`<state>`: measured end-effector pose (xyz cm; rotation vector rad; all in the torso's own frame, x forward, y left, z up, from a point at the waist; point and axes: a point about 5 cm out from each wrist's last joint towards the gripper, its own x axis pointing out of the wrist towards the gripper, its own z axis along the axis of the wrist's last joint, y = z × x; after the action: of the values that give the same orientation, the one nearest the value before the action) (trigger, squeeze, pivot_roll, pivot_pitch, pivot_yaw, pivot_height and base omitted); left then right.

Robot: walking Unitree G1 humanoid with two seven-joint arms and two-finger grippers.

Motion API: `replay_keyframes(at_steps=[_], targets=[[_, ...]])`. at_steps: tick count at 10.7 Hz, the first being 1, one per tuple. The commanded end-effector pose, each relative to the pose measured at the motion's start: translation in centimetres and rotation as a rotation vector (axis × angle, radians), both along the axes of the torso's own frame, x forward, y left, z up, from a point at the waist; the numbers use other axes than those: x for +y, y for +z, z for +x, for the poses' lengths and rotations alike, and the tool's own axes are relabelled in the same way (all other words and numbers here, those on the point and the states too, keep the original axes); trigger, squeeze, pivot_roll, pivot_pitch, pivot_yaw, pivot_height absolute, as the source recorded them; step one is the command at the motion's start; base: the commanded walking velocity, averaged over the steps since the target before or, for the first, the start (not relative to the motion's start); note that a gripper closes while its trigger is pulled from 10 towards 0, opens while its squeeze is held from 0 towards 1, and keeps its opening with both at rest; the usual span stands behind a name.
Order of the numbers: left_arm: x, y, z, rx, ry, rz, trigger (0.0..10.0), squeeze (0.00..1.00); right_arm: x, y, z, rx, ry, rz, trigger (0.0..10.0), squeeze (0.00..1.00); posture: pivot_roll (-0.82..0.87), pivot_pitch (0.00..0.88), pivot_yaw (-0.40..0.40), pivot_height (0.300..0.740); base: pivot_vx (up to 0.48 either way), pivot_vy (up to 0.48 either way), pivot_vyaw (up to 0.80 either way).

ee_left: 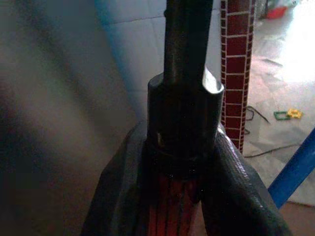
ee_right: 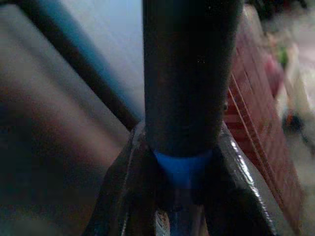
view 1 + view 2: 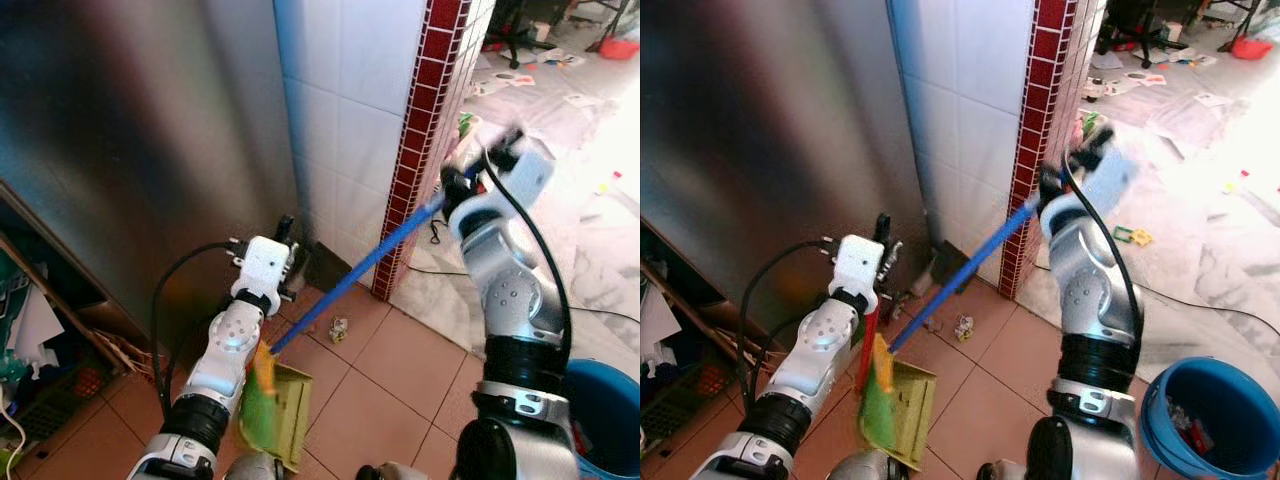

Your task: Sweep floor

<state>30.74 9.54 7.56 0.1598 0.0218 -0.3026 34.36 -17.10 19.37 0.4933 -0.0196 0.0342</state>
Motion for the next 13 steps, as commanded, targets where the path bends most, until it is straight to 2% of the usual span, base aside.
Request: replay_keyframes(at_steps=[1,2,3,4,6,8,9,10,11,13], targets=[[0.0,0.8,0.5,-0.018,-0.004,-0.052,10.0,0.00,0.1,3.3,-0.1,-0.184,0.009,-0.060,10.0,0.00,-0.09,0.000,0.040,0.740,0.000,0.000,0.00],[0.1,1.0,0.7,-0.021,0.002,-0.056,10.0,0.00,-0.1,3.8,-0.2,-0.226,0.004,-0.112,10.0,0.00,-0.09,0.000,0.038,0.740,0.000,0.000,0.00],[0.4,1.3,1.0,-0.033,0.006,-0.059,10.0,0.00,-0.9,5.1,-0.5,-0.346,-0.057,-0.335,10.0,0.00,-0.09,0.000,0.038,0.740,0.000,0.000,0.00],[0.5,1.4,1.0,-0.040,0.006,-0.066,10.0,0.00,-1.5,5.0,-0.6,-0.352,-0.089,-0.373,10.0,0.00,-0.09,0.000,0.038,0.740,0.000,0.000,0.00],[0.4,1.8,0.8,-0.059,-0.036,-0.107,10.0,0.00,-3.4,2.5,-1.0,-0.298,-0.185,-0.527,10.0,0.00,-0.09,0.000,0.027,0.740,0.000,0.000,0.00],[0.0,2.9,0.4,-0.107,-0.094,-0.112,10.0,0.00,-4.2,-1.1,-1.4,-0.168,-0.231,-0.660,10.0,0.00,-0.09,0.000,0.012,0.740,0.000,0.000,0.00],[0.2,3.8,0.0,-0.138,-0.112,-0.128,10.0,0.00,-4.0,-3.9,-2.1,-0.064,-0.228,-0.680,10.0,0.00,-0.07,0.000,0.013,0.740,0.000,0.000,0.00],[0.6,4.5,-0.3,-0.148,-0.114,-0.158,10.0,0.00,-3.1,-5.3,-2.7,-0.050,-0.192,-0.656,10.0,0.00,-0.07,0.000,0.027,0.740,0.000,0.000,0.00],[0.8,4.7,-0.5,-0.152,-0.116,-0.168,10.0,0.00,-2.8,-5.5,-2.8,-0.064,-0.176,-0.655,10.0,0.00,-0.07,0.000,0.030,0.740,0.000,0.000,0.00],[1.1,5.0,-1.0,-0.144,-0.109,-0.214,10.0,0.00,-4.0,-6.0,-3.6,-0.040,-0.214,-0.630,10.0,0.00,-0.07,0.000,0.024,0.740,0.000,0.000,-0.63]])
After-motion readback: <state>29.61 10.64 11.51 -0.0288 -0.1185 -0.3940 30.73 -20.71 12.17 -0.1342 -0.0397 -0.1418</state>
